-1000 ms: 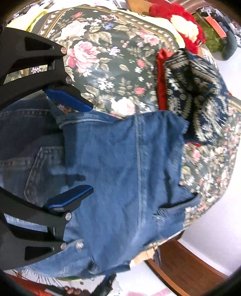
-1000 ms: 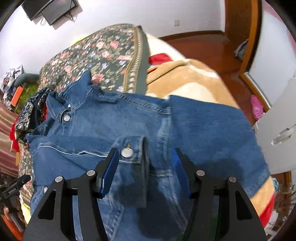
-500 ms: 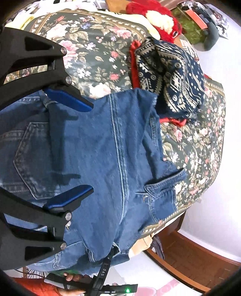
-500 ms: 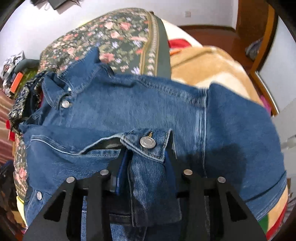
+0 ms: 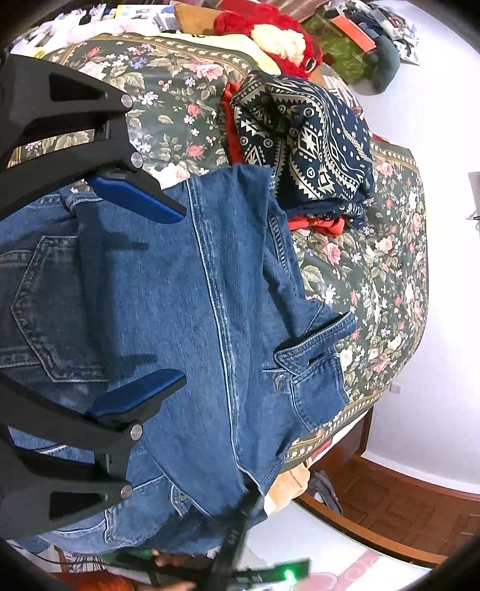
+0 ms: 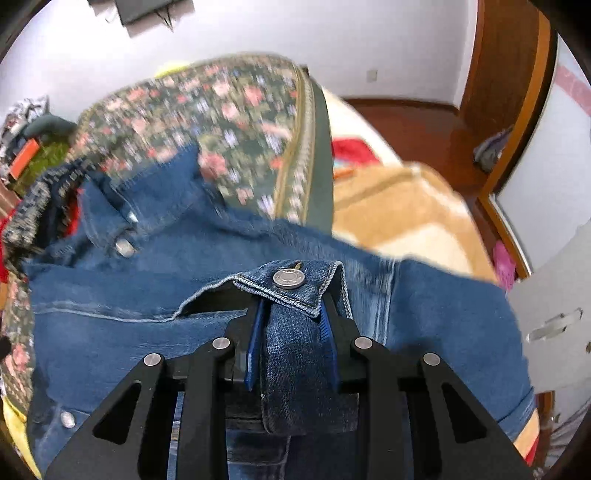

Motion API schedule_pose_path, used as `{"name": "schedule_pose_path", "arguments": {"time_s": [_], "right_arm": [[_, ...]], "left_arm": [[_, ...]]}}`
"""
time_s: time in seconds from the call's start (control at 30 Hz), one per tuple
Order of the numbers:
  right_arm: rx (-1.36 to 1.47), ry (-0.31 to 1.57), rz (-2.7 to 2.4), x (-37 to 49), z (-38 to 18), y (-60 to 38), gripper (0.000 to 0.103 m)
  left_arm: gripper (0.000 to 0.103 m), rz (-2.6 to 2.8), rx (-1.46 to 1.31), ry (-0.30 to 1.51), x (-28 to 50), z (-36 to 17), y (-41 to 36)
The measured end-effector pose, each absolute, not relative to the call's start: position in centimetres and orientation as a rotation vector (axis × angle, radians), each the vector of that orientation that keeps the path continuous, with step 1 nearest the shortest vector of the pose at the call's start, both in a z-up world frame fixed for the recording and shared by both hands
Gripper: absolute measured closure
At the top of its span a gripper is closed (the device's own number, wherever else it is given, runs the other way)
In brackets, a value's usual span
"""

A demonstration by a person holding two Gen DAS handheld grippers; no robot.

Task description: Fold large clothes

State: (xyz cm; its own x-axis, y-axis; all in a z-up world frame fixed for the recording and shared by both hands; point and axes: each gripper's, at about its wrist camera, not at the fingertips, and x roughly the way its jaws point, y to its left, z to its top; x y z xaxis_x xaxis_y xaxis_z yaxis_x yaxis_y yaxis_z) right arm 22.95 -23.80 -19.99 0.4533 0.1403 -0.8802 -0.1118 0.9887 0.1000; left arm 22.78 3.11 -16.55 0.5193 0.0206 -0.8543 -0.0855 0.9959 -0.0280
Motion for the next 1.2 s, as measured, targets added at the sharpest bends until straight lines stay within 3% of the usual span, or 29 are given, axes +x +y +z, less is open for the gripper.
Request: {"name": "schedule_pose_path", "arguments": {"time_s": [0.3,0.57,0.7,0.8,0.9,1.2], "right_arm": [[0.0,1.104,0.171,22.0,-19.5,-25.2,0.056],[0.01,0.99,0.13,20.2,-15.4,-27.1,0.054],[0.031,0.923,0.068,18.9,-13.3,-29.9,0.04],[0.065,0.897,0.015,17.8,-12.6,-32.3,0.035],[0.121,0.914,-0.029,16.9,-13.0,-34.8,0.029],[0.481,1.089,-0.121,14.4,-19.2,-43.7,0.028]], "left_arm": [[0.022,0.061,-0.066,1.015,23.0,-16.3,2.8],[0.022,0.034,-0.05,0.967,23.0,-15.0,1.3],[0.022,0.014,-0.046,0.947,23.3,-14.3,0.2],[0.022,-0.003,-0.05,0.934,23.5,-14.0,-0.7],[0.022,-0.018,-0.051,0.932,23.7,-14.0,-1.7],[0.022,-0.046,-0.046,0.968,23.7,-15.2,-3.6]]}}
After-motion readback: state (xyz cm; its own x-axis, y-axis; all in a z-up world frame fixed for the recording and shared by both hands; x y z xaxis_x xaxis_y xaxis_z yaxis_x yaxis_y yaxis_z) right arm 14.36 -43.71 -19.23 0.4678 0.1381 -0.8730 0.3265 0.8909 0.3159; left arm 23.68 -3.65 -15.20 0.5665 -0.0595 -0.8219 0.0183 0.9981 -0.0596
